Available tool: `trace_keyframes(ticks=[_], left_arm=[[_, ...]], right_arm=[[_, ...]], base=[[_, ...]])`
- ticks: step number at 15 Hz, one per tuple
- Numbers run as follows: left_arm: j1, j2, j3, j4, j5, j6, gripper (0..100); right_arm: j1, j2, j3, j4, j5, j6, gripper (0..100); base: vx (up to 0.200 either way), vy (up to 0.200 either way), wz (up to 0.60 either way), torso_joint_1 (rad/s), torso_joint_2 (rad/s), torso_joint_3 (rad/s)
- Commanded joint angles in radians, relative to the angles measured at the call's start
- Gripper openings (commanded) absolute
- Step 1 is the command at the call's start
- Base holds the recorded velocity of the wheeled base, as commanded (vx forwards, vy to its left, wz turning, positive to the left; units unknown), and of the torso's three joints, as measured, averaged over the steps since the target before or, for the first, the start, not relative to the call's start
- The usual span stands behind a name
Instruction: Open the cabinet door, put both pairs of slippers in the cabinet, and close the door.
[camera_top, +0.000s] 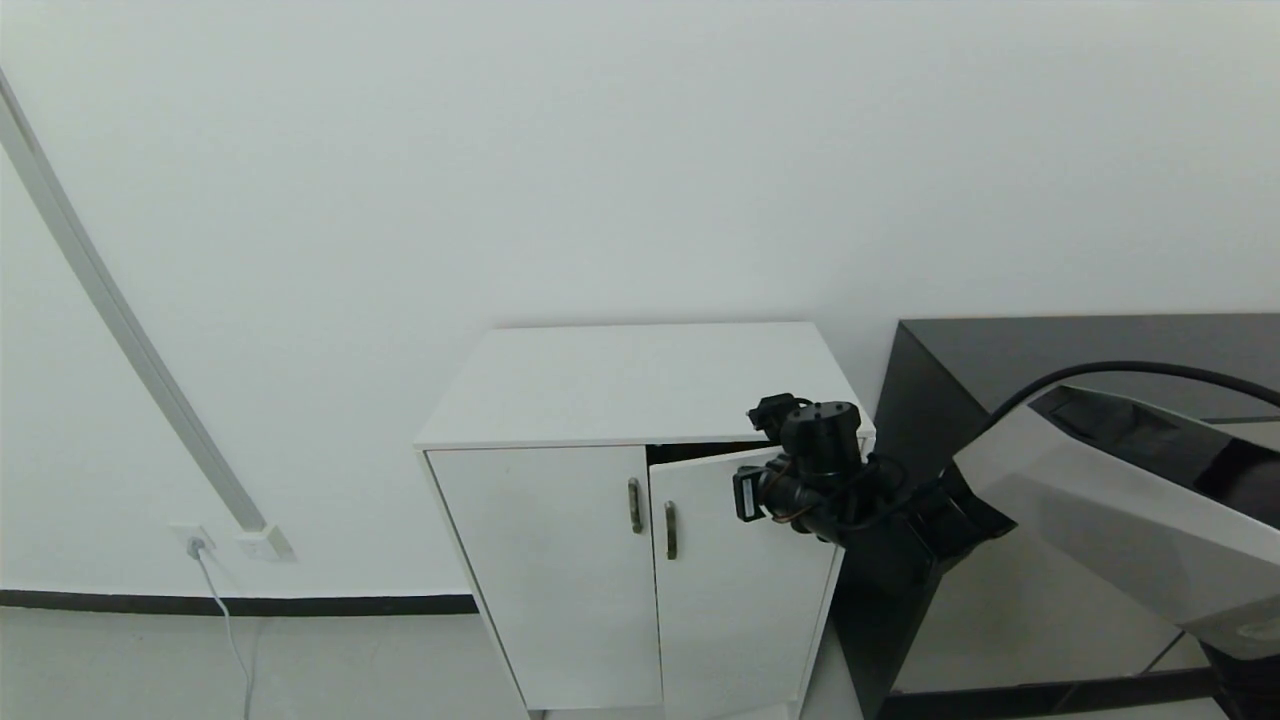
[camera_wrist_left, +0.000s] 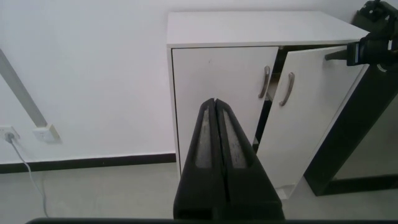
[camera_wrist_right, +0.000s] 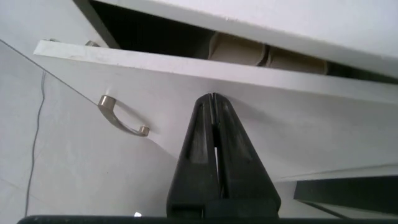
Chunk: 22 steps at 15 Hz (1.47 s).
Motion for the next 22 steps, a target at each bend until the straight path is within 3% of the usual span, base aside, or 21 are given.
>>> trace_keyframes(ticks=[1, 22], left_arm=[[0.000, 0.000, 0.000, 0.000, 0.000, -0.001, 0], [-0.001, 0.000, 0.000, 0.000, 0.000, -0.002, 0]], right_arm=[[-0.006, 0.017, -0.022, 0.002, 0.000, -0.005, 0], [-0.038, 0.063, -0.143, 0.084, -0.001, -0.009, 0]], base=[[0.000, 0.000, 0.00, 0.000, 0.00, 0.000], [0.000, 0.000, 0.00, 0.000, 0.00, 0.000]])
